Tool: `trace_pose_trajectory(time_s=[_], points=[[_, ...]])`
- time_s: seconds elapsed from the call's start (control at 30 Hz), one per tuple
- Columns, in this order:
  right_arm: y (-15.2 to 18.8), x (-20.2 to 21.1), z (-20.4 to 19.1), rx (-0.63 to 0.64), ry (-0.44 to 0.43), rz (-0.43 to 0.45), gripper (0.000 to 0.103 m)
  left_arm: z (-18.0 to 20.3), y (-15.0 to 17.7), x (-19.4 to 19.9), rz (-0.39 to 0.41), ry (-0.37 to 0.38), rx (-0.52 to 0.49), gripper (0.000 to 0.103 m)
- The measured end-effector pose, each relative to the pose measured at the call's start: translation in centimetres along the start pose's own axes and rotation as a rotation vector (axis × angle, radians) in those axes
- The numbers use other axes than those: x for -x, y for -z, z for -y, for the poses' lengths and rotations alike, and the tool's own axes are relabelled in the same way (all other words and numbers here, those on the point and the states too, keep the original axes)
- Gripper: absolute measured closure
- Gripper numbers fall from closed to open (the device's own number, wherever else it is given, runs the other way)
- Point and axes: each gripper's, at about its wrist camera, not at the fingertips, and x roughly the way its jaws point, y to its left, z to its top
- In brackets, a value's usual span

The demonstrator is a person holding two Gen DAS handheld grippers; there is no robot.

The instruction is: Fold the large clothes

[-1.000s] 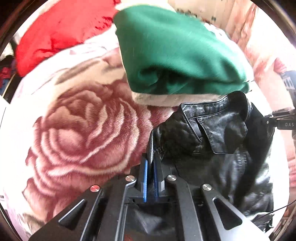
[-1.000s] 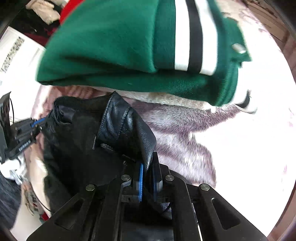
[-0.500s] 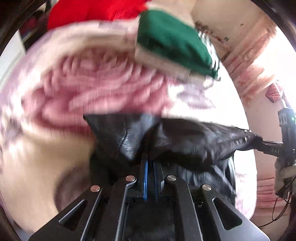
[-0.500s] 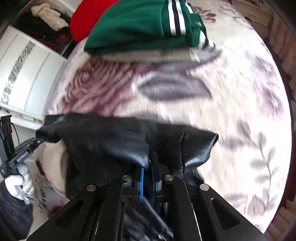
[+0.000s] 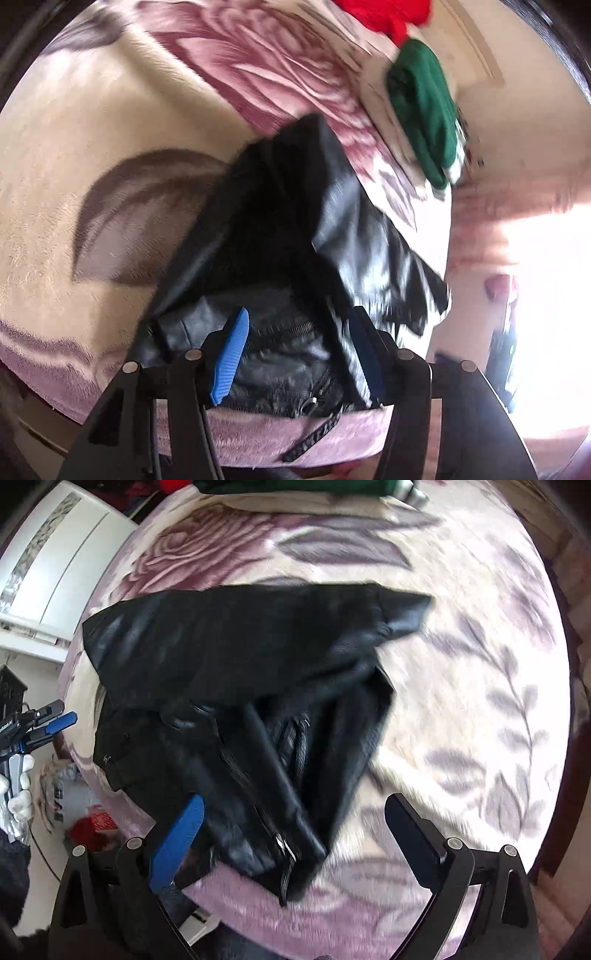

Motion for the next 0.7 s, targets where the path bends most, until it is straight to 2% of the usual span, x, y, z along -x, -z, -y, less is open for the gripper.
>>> trace_pose_trajectory(time_s=[0.1, 0.17, 0.27, 0.3, 0.33, 0.37, 0.4, 0.43, 0.5, 0.57, 0.6, 0.7], points=[[-0.5, 0.6, 3.4, -0.19, -0.138, 0.036, 0.003, -0.2, -3.3, -1.1, 0.036, 0.038, 0.053, 0.049], [-1.6, 0.7, 6.2, -0.356, -0.254, 0.108, 0.003, 0.9, -5.9, -2.9, 0.044, 0.07, 0.043, 0.049], [-4.0, -0.8, 9.7, -0.587, -0.432, 0.211, 0.003, 2.3, -8.8, -5.9, 0.052, 0.019, 0.016, 0.049], [-4.8, -1.6, 10.3, -0.638, -0.473, 0.223, 0.004, 2.6, -9.3, -6.6, 0.057, -0.017, 0.003, 0.064], [-5.4, -2.6, 10.8, -0.693, -0.514, 0.232, 0.017, 3.0, -9.8, -7.1, 0.078, -0.06, -0.01, 0.086], [-5.9, -3.7, 11.0, -0.743, -0.573, 0.249, 0.039, 2.9, -10.0, -7.1, 0.084, -0.058, -0.015, 0.097], [-6.1, -4.3, 10.9, -0.774, -0.571, 0.232, 0.096, 3.3, -9.9, -6.7, 0.101, -0.058, -0.017, 0.097], [-6.1, -4.4, 10.7, -0.796, -0.559, 0.223, 0.095, 3.8, -9.4, -5.6, 0.127, -0.045, -0.023, 0.097], [-5.5, -3.0, 9.8, -0.777, -0.54, 0.26, 0.095, 4.9, -7.9, -2.9, 0.17, -0.012, -0.051, 0.097], [-4.0, -1.3, 9.1, -0.766, -0.557, 0.284, 0.096, 5.2, -6.3, -0.8, 0.191, 0.012, -0.046, 0.098], [-2.6, -0.4, 8.9, -0.778, -0.567, 0.295, 0.096, 4.8, -5.5, 0.2, 0.19, 0.04, -0.034, 0.098], [1.9, 0.8, 8.9, -0.834, -0.597, 0.294, 0.096, 1.6, -3.3, 0.3, 0.147, 0.052, 0.028, 0.097]])
